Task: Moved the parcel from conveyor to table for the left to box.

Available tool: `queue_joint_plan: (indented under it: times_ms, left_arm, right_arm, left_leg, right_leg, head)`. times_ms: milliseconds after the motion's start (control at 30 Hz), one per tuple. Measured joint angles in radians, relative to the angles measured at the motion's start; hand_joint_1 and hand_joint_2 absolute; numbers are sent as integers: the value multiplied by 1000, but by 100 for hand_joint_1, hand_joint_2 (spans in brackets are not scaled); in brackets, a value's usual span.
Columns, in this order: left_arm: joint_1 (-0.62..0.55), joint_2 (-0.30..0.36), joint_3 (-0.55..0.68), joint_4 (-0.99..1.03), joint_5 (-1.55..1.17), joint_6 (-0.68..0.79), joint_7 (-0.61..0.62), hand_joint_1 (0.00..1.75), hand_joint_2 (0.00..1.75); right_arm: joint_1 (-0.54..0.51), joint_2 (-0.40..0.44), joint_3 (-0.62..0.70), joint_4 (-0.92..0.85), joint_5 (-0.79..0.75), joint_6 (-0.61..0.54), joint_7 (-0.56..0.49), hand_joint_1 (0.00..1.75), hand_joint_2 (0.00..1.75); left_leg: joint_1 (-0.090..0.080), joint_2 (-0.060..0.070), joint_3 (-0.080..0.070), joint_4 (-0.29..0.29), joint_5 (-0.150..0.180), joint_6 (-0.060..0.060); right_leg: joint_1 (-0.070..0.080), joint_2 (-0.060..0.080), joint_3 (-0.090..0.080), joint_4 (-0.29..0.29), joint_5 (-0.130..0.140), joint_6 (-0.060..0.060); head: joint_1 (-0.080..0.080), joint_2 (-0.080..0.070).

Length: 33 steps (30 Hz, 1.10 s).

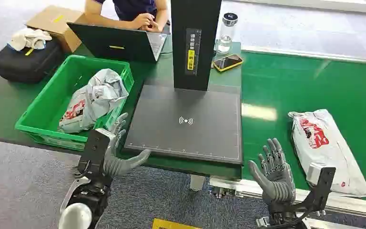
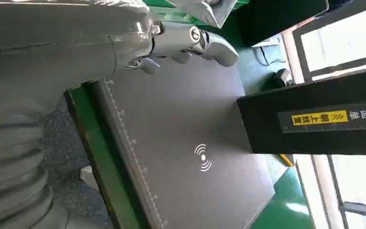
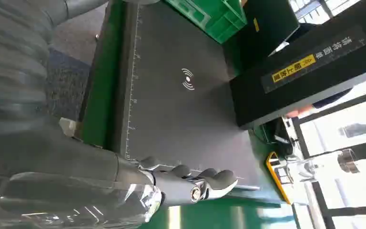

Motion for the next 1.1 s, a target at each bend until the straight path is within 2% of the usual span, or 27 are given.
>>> queue_joint_plan:
  times_ms: [667,867,1100]
  left_arm:
    - [-2,0,-7,0,-5,-9,3,0,175]
    - [3,0,-7,0,-15,-12,6,0,175]
    - [20,0,3,-8,-23,-14,6,0,175]
  right_arm:
    - [5,6,-1,-16,15,-2,6,0,175]
    - [6,3,-37,-68,99,-24,0,0,175]
    - [-37,-99,-156,-104,223,-19,26,0,175]
  left_leg:
    - [0,0,0,0,0,0]
    - [0,0,0,0,0,0]
    - [0,0,0,0,0,0]
  right_leg:
    - [0,0,0,0,0,0]
    - [0,0,0,0,0,0]
    - [-1,0,0,0,0,1]
  head:
    - [0,0]
    - [0,0]
    - [0,0]
